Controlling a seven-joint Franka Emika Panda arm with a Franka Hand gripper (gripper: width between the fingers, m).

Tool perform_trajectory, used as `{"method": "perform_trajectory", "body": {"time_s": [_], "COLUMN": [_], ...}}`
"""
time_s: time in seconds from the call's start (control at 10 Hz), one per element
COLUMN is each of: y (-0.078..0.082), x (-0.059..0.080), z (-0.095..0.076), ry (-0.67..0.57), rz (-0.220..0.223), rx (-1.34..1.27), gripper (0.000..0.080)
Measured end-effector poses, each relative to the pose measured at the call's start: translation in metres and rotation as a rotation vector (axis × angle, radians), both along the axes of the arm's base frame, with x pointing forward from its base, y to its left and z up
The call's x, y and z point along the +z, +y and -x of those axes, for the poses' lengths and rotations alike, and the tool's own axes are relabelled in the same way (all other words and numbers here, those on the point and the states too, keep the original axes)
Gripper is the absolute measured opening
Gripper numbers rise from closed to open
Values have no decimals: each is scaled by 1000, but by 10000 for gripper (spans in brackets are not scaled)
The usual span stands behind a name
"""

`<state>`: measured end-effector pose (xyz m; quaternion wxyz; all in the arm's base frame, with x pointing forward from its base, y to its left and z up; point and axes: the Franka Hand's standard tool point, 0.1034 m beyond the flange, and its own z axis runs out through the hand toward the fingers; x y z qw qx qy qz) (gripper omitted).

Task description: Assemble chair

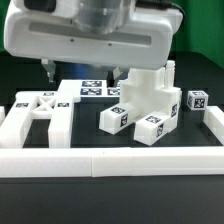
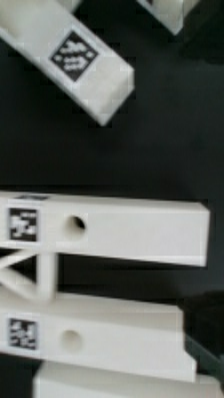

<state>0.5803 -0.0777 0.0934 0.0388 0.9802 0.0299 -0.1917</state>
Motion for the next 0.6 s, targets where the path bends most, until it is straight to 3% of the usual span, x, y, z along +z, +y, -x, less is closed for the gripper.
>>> {"method": "perform_trajectory", "body": {"time_s": [0.2, 0.3, 0.4, 0.6], "y": [-16, -16, -15, -22], "x": [-7, -15, -20, -17], "z": [-1, 2, 1, -7], "ry": [-147, -213, -268, -393], "rz": [-32, -42, -40, -11], "rx": [-2, -42, -46, -32], "gripper": [649, 649, 649, 649]}}
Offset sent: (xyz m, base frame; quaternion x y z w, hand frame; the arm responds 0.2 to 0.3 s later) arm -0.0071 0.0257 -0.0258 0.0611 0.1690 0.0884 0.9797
